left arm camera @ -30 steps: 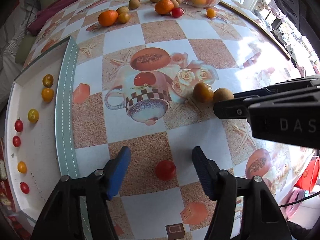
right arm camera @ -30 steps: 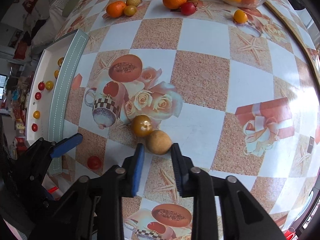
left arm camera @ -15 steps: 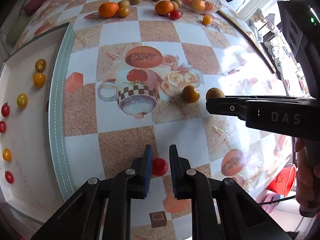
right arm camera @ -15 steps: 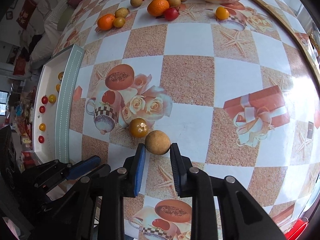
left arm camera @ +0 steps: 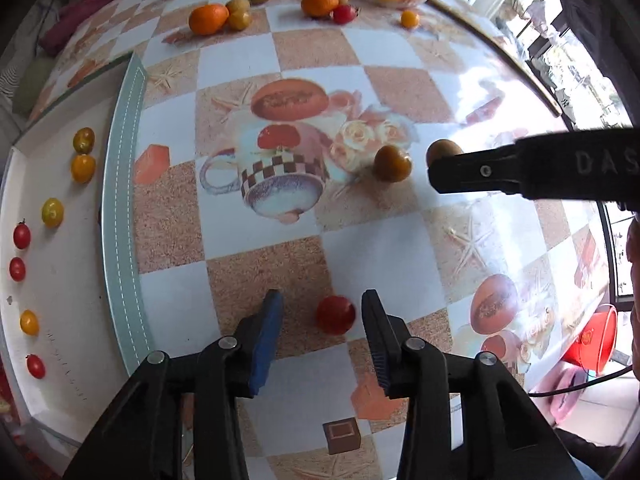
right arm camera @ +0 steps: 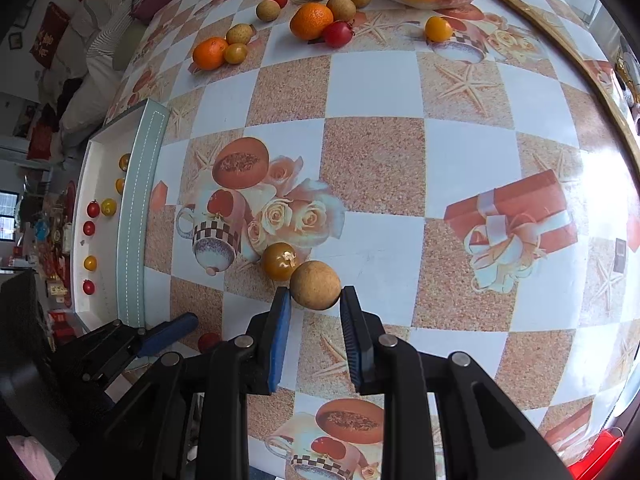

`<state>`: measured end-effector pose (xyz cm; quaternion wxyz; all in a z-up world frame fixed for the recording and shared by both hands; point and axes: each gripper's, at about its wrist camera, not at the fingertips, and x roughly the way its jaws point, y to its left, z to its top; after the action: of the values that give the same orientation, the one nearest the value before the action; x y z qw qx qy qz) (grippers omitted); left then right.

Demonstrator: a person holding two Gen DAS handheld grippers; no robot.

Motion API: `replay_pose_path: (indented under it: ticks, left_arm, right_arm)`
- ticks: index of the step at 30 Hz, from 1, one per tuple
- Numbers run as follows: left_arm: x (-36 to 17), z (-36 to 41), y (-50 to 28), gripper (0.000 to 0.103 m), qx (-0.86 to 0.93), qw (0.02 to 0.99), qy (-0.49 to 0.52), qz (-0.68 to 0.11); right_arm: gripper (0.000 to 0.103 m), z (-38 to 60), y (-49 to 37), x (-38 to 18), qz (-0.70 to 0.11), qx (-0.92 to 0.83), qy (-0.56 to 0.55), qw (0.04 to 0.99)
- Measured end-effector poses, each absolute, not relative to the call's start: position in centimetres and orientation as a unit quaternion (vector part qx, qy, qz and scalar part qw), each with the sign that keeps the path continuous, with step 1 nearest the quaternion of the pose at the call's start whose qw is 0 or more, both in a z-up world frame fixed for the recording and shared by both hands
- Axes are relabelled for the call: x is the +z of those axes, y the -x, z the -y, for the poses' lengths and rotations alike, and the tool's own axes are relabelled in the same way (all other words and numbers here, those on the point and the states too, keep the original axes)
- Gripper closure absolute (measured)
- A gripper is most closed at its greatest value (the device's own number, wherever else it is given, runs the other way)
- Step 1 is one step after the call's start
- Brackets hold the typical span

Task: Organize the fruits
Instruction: 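Grasp the brown round fruit with the right tool while the left tool holds its red tomato, then carry the brown fruit and the red tomato over the white tray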

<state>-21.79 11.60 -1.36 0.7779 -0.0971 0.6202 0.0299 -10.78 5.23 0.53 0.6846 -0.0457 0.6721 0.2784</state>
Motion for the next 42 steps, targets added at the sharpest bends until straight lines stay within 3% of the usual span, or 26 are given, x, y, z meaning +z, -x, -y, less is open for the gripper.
replay_pose_path:
  ticks: [4,5,6,14,30,42]
  left_arm:
    - [-1.4,-11.0,22.3,0.065,0.036,0.782,0.087,-0.616]
    - [-1.4,-10.9,22.4,0.08,0.035,0.782,0.084,-0.616]
    - [-1.4,-10.8,22.4,0.083,0.034,0.781,0.085,-0.618]
    - [0.3,-13.1,23.1,0.083,0.029,0.782,0.164,-0.6]
    - [5.2,-19.4,23.3,0.083,0.078,0.811,0.168,-0.555]
    - [5.6,-25.8,27.3,0.083,0.161,0.808,0.192,-0.533]
  right_arm:
    - [0.075,-5.2,10.8,0.5,-0.673,0.277,0.044,0.684]
    - [0.076,-5.2,10.8,0.5,-0.673,0.277,0.043,0.684]
    - [0.075,-5.3,10.9,0.5,-0.674,0.276,0.043,0.684]
    - [0.076,-5.1,11.1,1.2,-0.669,0.276,0.043,0.689]
    - [0.076,-7.1,10.8,3.5,-0.652,0.295,0.048,0.696]
    - [0.075,-14.1,12.0,5.1,-0.635,0.349,0.08,0.685]
